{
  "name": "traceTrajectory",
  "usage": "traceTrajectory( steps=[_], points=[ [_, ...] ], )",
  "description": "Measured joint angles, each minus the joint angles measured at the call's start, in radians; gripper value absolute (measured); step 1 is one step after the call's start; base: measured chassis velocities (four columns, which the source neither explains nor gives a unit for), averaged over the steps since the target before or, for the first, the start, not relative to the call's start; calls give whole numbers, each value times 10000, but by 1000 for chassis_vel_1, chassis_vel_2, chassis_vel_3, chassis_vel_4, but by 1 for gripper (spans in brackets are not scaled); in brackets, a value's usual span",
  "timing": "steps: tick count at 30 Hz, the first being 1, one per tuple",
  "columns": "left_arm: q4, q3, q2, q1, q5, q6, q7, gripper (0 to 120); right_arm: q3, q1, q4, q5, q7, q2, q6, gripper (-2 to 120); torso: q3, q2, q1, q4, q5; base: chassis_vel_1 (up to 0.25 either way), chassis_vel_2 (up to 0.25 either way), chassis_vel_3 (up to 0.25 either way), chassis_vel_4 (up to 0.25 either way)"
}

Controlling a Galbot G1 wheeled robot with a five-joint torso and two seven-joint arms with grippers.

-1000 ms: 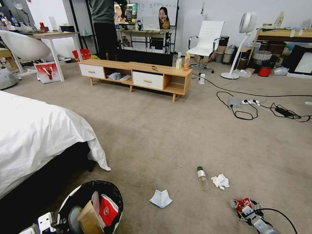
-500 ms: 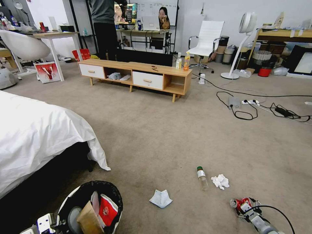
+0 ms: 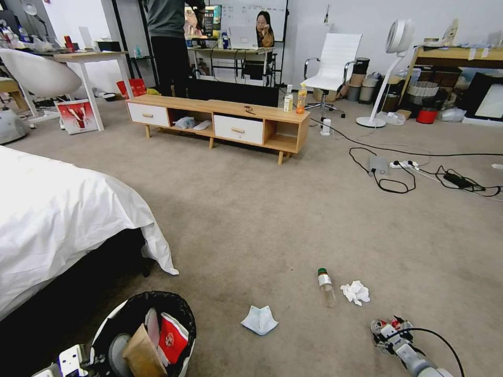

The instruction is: Pick up the trash bin and place the garbage on the floor into it.

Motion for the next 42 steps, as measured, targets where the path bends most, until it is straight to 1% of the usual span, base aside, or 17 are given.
traceTrajectory(
  steps=[4,5,6,7,8,9,10,11,12,17,20,30,35,38,39,41,42],
  points=[
    [26,-2,3,-19,-1,-1,0,2,-64,57,-91,-12,-12,94,17,98,-1,0,0,-1,-1,0,0,0,0],
    [39,-3,4,-24,-2,-1,1,2,-95,83,-144,-22,-20,139,19,95,0,0,0,-1,0,0,0,0,0],
    [56,-2,4,-34,-2,-2,1,2,-124,104,-194,-42,-31,189,19,88,-1,0,0,-1,0,0,0,0,0],
    [56,-2,4,-34,-2,-2,1,2,-124,104,-194,-42,-31,189,19,88,-1,0,0,-1,0,0,0,0,0],
    [69,1,4,-38,-2,-3,1,2,-134,117,-227,-58,-41,218,19,83,0,0,0,-1,0,0,0,0,0],
    [69,1,4,-38,-2,-3,1,2,-134,117,-227,-58,-41,218,19,83,0,0,0,-1,0,0,0,0,0],
    [77,5,4,-40,-2,-4,1,2,-143,131,-274,-74,-53,254,14,76,0,0,0,-1,0,0,0,0,0],
    [77,5,4,-40,-2,-4,1,2,-143,131,-274,-74,-53,254,14,76,0,0,0,-1,0,0,0,0,0],
    [89,12,4,-42,0,-5,1,2,-143,150,-335,-92,-71,293,6,73,-1,0,0,-1,1,0,0,0,0],
    [123,30,7,-58,7,-6,1,2,-120,151,-396,-128,-105,312,-5,74,-1,0,0,0,1,0,0,0,0],
    [161,66,10,-87,23,-8,-4,2,-67,144,-484,-168,-129,324,-17,77,-1,0,0,-1,2,0,0,0,0],
    [233,217,39,-98,67,-15,-17,2,250,153,-822,-296,-216,355,-42,80,-2,1,0,1,3,0,0,0,0],
    [297,305,46,-156,74,-17,-34,2,361,153,-872,-349,-233,406,-80,82,-2,-2,0,-2,1,0,0,0,0],
    [313,321,41,-158,86,-18,-36,2,370,153,-874,-350,-228,433,-84,80,-1,-2,0,-4,-2,0,0,0,0],
    [313,323,38,-144,89,-19,-36,2,367,152,-872,-352,-225,449,-72,77,-1,-1,-1,-4,-3,0,0,0,0],
    [313,322,39,-138,89,-19,-36,2,362,154,-872,-353,-223,456,-68,76,-1,-1,-1,-5,-3,0,0,0,0],
    [309,319,44,-112,89,-19,-36,2,336,176,-872,-353,-225,484,-55,70,-1,-1,0,-5,-2,0,0,0,0]
  ],
)
